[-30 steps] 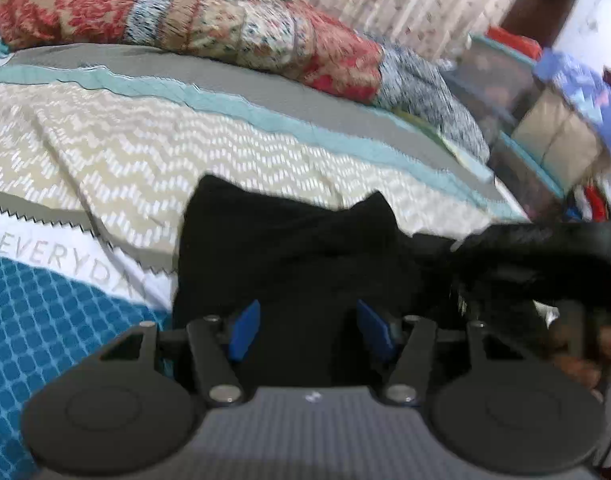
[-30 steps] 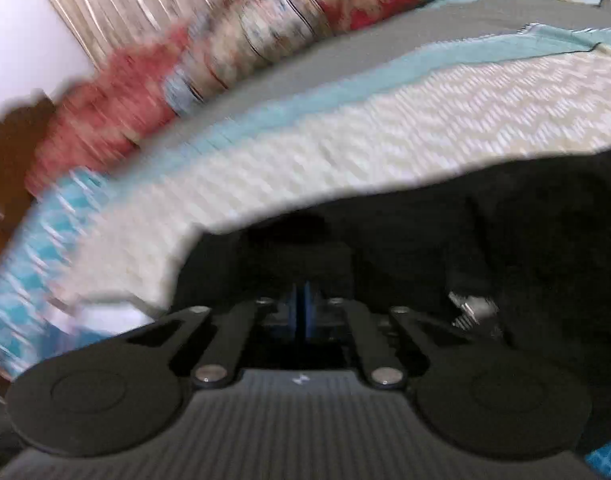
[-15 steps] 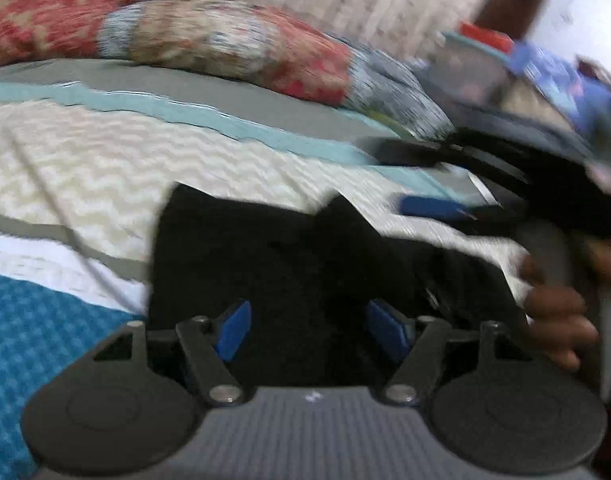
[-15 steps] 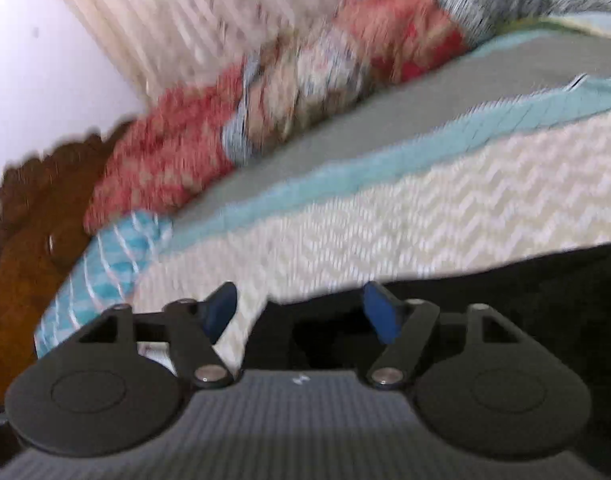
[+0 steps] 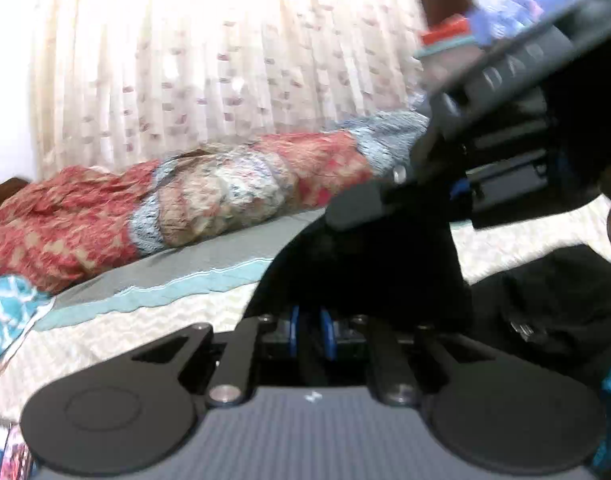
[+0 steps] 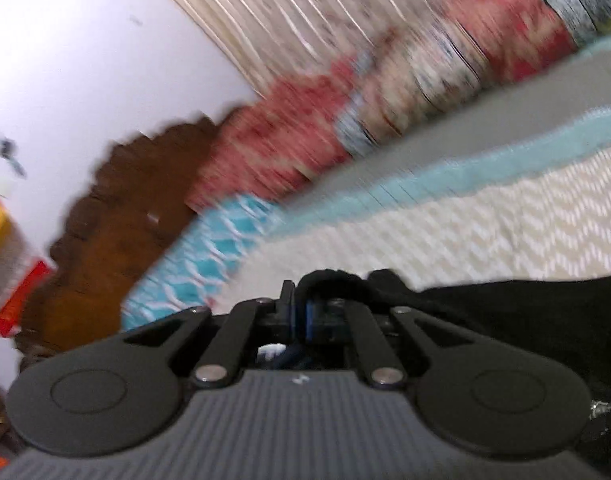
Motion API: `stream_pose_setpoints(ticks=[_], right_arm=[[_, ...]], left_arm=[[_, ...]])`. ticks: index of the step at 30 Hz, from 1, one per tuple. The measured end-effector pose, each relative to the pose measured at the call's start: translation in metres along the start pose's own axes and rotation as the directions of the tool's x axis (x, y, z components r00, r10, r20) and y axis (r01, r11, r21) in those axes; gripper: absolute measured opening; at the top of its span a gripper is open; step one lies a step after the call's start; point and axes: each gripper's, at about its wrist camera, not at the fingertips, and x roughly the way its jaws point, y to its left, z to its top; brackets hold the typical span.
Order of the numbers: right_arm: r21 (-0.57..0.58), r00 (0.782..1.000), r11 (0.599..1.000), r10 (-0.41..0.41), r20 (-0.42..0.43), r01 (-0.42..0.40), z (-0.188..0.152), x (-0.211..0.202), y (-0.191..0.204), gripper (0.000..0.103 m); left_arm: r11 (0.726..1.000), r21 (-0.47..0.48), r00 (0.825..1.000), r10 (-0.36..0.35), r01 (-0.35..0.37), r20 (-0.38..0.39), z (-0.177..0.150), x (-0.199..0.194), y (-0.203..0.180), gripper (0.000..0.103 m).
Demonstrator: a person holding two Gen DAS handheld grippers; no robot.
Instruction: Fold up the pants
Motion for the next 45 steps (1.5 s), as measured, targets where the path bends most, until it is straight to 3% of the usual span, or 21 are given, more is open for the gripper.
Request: stream_pose_setpoints(ticks=[1,3,4,5,7,9,12,15,18,20,21,23,25,27,30,33,35,37,38,40,45], right_arm=[[0.005,1.0,1.0,-0.009,-0.001,0.009,-0.005,-0.001,-0.004,0.008],[0.039,0.984,0.988,-0.144,-0.108,0.149,-0.025,0.008,-0.027,0.008],[0.052,0.951,0.965,-0.242,-0.191,0.256,-0.038,0.018,-0.042,0.009],[0.061,0.905,0.931,-0.332,-0.267,0.36,-0.051,0.025,-0.059,0.009],[0.172,0.93,0.931,-0.279,-0.239,0.324,-0.061,0.015,-0.074,0.013],[0.221,0.935,0.924,-0.259,-0.241,0.313,-0.055,0.008,-0.074,0.024],[0.186,0.94,0.927,-0.298,-0.166,0.327,-0.04,-0.01,-0.063,0.058],[0.208,0.944,0.921,-0.322,-0.069,0.329,-0.027,-0.027,-0.06,0.068],[0.23,0.92,0.892,-0.385,-0.07,0.39,-0.023,-0.012,-0.072,0.084],[0.207,0.911,0.888,-0.389,-0.139,0.411,-0.025,0.013,-0.082,0.084],[0.201,0.904,0.885,-0.387,-0.182,0.42,-0.028,0.024,-0.087,0.083],[0.155,0.879,0.879,-0.407,-0.25,0.451,-0.033,0.049,-0.091,0.06],[0.073,0.864,0.883,-0.432,-0.26,0.463,-0.031,0.056,-0.079,0.038],[0.043,0.908,0.926,-0.359,-0.215,0.376,-0.017,0.054,-0.06,0.02],[-0.039,0.96,0.966,-0.258,-0.113,0.255,0.0,0.04,-0.034,0.02],[-0.097,0.975,0.972,-0.218,-0.05,0.212,0.004,0.035,-0.028,0.02],[-0.102,0.939,0.939,-0.336,-0.079,0.328,-0.005,0.047,-0.044,0.022],[-0.059,0.843,0.862,-0.504,-0.186,0.503,-0.02,0.063,-0.078,0.038],[-0.006,0.843,0.857,-0.508,-0.18,0.515,-0.024,0.061,-0.089,0.039],[0.102,0.872,0.871,-0.463,-0.158,0.481,-0.024,0.05,-0.094,0.049],[0.03,0.861,0.862,-0.503,-0.079,0.507,-0.01,0.023,-0.065,0.056]], left_arm=[[0.999,0.02,0.997,-0.043,0.044,-0.06,-0.007,0.006,-0.005,0.012],[0.991,0.046,0.964,-0.115,0.129,-0.242,-0.034,0.023,-0.017,0.013],[0.987,0.07,0.953,-0.12,0.144,-0.278,-0.046,0.024,-0.024,0.013],[0.983,0.132,0.965,-0.091,0.126,-0.245,-0.053,0.015,-0.033,0.012],[0.963,0.233,0.976,-0.088,0.134,-0.199,-0.054,-0.002,-0.043,0.018],[0.948,0.258,0.973,-0.139,0.184,-0.183,-0.051,-0.016,-0.043,0.041],[0.944,0.256,0.972,-0.171,0.209,-0.163,-0.05,-0.032,-0.035,0.042],[0.954,0.191,0.969,-0.206,0.23,-0.139,-0.046,-0.037,-0.03,0.046],[0.96,0.171,0.97,-0.201,0.223,-0.139,-0.042,-0.026,-0.033,0.046],[0.961,0.18,0.972,-0.187,0.211,-0.145,-0.044,-0.015,-0.036,0.041],[0.963,0.174,0.971,-0.176,0.203,-0.16,-0.046,-0.01,-0.037,0.032],[0.969,0.166,0.97,-0.151,0.184,-0.193,-0.048,-0.001,-0.035,0.019],[0.974,0.162,0.975,-0.13,0.16,-0.181,-0.045,0.0,-0.029,0.017],[0.981,0.138,0.98,-0.116,0.138,-0.16,-0.039,0.0,-0.02,0.016],[0.986,0.146,0.989,-0.062,0.081,-0.132,-0.034,0.005,-0.017,0.016],[0.986,0.146,0.983,-0.054,0.08,-0.177,-0.037,0.019,-0.02,0.016],[0.984,0.134,0.972,-0.086,0.117,-0.22,-0.043,0.027,-0.024,0.016],[0.978,0.163,0.971,-0.092,0.129,-0.219,-0.05,0.027,-0.03,0.015],[0.972,0.204,0.976,-0.074,0.117,-0.204,-0.051,0.024,-0.035,0.015],[0.967,0.22,0.978,-0.085,0.127,-0.193,-0.049,0.017,-0.035,0.017],[0.976,0.078,0.965,-0.187,0.204,-0.181,-0.038,-0.009,-0.003,0.029]])
